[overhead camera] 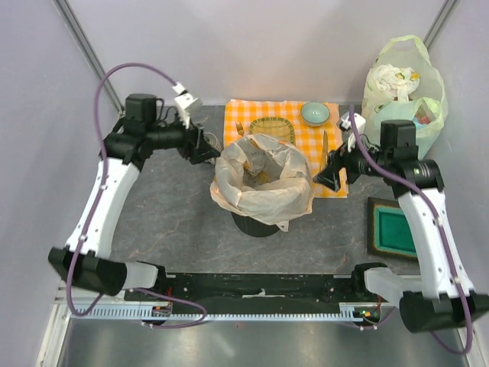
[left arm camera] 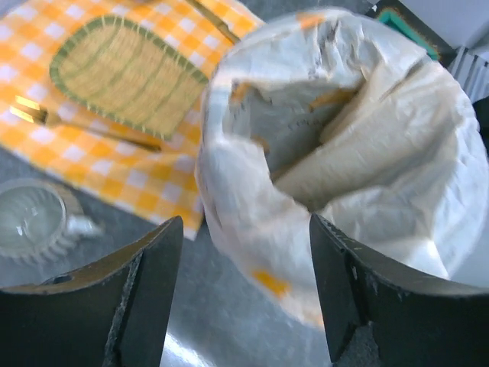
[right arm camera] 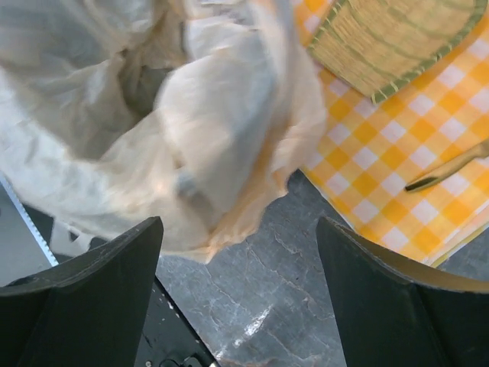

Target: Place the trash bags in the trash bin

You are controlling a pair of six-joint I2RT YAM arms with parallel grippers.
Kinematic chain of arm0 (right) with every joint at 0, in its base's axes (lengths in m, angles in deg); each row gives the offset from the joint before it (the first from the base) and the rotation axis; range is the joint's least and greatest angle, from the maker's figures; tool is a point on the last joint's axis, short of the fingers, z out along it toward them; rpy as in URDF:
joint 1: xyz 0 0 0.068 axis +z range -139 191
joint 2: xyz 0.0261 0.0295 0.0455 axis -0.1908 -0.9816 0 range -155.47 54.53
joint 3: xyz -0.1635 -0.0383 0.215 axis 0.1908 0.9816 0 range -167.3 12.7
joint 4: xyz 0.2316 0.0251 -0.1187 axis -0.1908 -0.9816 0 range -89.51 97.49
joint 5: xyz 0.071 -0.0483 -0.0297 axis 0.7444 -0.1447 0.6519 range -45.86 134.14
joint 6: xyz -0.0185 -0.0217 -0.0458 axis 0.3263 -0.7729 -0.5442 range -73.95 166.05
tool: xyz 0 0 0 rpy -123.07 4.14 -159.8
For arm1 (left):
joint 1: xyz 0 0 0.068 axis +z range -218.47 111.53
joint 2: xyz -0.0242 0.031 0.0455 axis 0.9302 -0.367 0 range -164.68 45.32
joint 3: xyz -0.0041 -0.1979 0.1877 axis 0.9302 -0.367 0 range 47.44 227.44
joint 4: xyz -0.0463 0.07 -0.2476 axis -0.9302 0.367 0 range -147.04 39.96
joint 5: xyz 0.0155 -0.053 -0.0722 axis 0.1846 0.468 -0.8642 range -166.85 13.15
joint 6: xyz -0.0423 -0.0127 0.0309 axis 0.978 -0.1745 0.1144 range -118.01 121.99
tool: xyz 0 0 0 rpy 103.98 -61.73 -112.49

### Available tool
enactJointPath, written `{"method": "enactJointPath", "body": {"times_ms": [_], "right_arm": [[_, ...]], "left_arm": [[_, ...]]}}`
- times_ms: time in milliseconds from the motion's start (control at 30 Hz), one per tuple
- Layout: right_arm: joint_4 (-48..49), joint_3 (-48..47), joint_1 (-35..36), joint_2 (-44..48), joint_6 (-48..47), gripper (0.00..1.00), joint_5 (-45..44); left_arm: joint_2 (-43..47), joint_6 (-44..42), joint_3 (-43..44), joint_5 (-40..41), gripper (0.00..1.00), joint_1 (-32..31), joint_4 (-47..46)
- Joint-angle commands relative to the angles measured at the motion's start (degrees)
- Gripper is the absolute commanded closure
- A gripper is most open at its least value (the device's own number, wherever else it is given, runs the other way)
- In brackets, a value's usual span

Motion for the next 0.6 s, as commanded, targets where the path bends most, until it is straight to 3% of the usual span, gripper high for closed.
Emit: {"method": "enactJointPath", "body": {"times_ms": [0,100,233,567], "right_arm": [[0.6,-3.0,-6.0,-10.8,1.7,0.14,8.1],[0.9,-5.2,-7.2,-16.1,3.6,0.22,12.0],[1.7,-4.5,-8.8,-19.4,4.9,0.29,17.0],[15.6,4.5,-5.6,-20.1,14.8,0.31,17.5]], "left_arm": [[10.6,12.2,-9.4,-8.3,0.28,7.4,1.9],[13.4,15.2,-15.5,-13.1,0.31,13.1,3.7],[14.9,21.4,-24.3,-17.1,0.32,14.4,3.1],[14.1,34.3,-36.0,-23.7,0.23,13.5,-9.2]]}}
